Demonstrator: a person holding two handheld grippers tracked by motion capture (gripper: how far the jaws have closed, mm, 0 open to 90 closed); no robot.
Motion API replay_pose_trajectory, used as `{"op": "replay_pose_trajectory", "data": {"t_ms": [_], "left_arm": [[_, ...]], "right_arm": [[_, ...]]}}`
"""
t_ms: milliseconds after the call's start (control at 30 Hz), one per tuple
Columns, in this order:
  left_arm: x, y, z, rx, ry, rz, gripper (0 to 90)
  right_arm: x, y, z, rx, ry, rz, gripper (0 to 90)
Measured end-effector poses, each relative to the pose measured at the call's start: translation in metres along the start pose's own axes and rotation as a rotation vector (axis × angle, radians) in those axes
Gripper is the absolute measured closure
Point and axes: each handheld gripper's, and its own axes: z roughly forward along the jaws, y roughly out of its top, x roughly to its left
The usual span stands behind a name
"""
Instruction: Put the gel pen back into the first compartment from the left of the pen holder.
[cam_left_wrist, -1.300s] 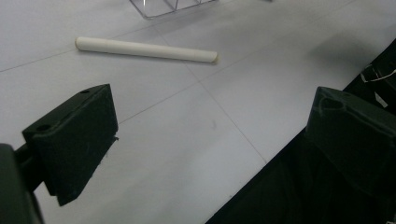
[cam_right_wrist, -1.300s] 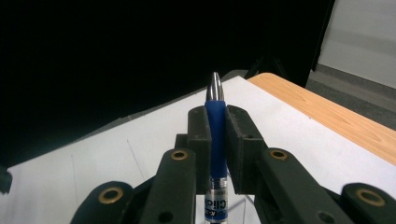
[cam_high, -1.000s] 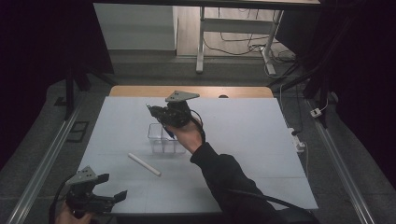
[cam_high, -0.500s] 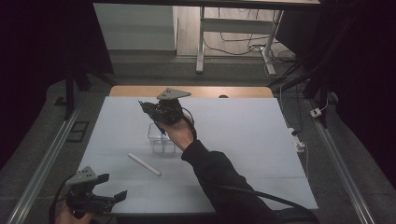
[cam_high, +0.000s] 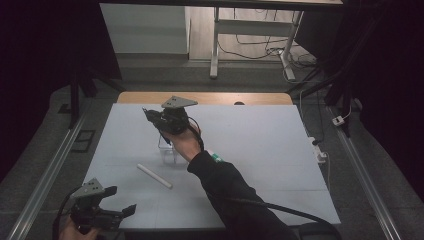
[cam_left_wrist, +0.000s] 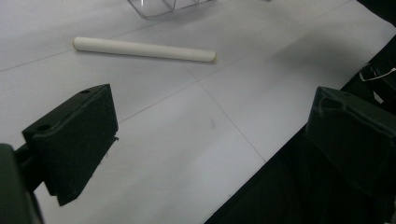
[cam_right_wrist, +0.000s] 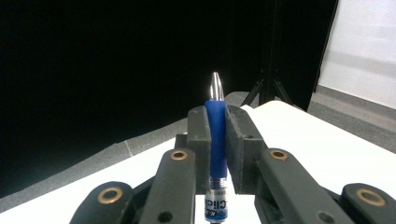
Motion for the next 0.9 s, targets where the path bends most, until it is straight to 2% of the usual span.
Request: {"op": "replay_pose_trajectory", "data": {"t_ms": [467,567,667,900], "left_arm": [[0.000,0.000,0.000,-0.001,0.001,0.001,2.2],[0.000,0.000,0.000,-0.001,0.001,0.001,2.2],[0.000,0.000,0.000,-0.003,0.001,-0.002,2.2],[0.000,0.000,0.000,-0.003,0.002,-0.004,2.2]], "right_arm": [[-0.002,-0.022,0.001,0.102,0.000,0.000,78.8],[-0.003,-0.022,-0.001,0.113,-0.005,0.001,72.0],[-0.004,-0.018,-0.006,0.117,0.002,0.023,65.5],[-0.002,-0.009,-0.019,0.159,0.005,0.026,46.2]]}}
